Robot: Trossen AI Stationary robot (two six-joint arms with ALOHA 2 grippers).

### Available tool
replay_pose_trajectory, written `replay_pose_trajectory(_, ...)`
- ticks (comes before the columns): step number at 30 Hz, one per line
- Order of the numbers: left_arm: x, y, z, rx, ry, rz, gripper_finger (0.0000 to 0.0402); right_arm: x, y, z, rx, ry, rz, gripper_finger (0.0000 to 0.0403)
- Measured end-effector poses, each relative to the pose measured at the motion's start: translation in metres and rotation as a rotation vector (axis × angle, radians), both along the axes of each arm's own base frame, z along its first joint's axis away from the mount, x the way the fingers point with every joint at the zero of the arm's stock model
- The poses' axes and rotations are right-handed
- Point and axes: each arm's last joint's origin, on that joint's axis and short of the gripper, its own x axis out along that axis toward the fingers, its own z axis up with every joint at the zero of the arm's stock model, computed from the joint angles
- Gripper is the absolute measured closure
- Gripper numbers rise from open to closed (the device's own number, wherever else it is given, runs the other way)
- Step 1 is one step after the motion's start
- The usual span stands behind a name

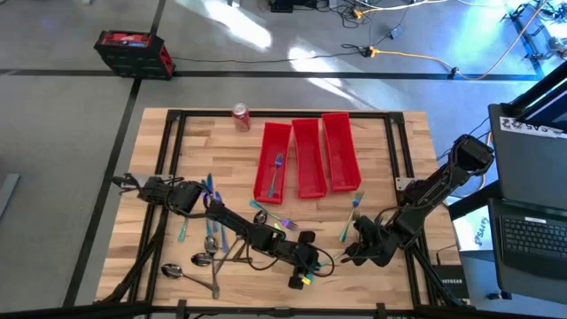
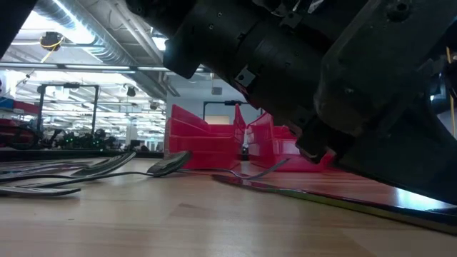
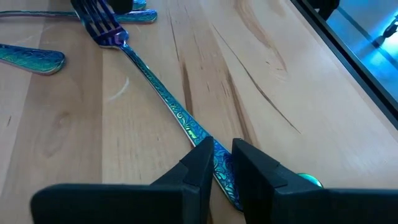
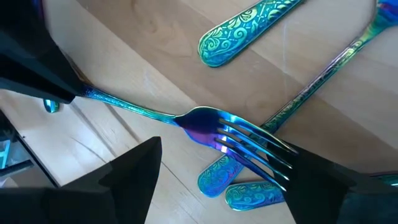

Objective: Sort silverware
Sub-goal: Put the purple fork into the left red bin

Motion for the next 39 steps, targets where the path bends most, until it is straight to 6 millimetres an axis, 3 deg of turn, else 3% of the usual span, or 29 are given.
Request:
replay_pose_trajectory(5, 0.0002, 0.0005, 0.0, 0.005, -0.002, 0.005, 0.0354, -0.0002, -0.0005, -0.0002, -0.009, -0.001, 0.006, 0.0139)
replay_pose_trajectory(14, 0.0001, 0.0004, 0.0, 0.005, -0.002, 0.005, 0.0354, -0.0016, -0.0023, -0.0016, -0.025, 0.014, 0.003, 0.0257)
replay_pose_trajectory(20, 0.0001, 0.0004, -0.0001, 0.006, -0.001, 0.005, 0.0354, -0.0015, -0.0021, -0.0015, -0.023, 0.012, 0.006, 0.031)
replay_pose_trajectory(31, 0.0, 0.0002, -0.0001, 0.012, -0.002, 0.0, 0.0354, -0.0015, -0.0025, -0.0013, -0.037, 0.005, 0.008, 0.0367)
replay_pose_trajectory(39, 0.0001, 0.0004, 0.0001, 0.012, -0.002, 0.0, 0.0354, -0.0003, -0.0012, 0.0002, -0.045, -0.016, 0.057, 0.0382)
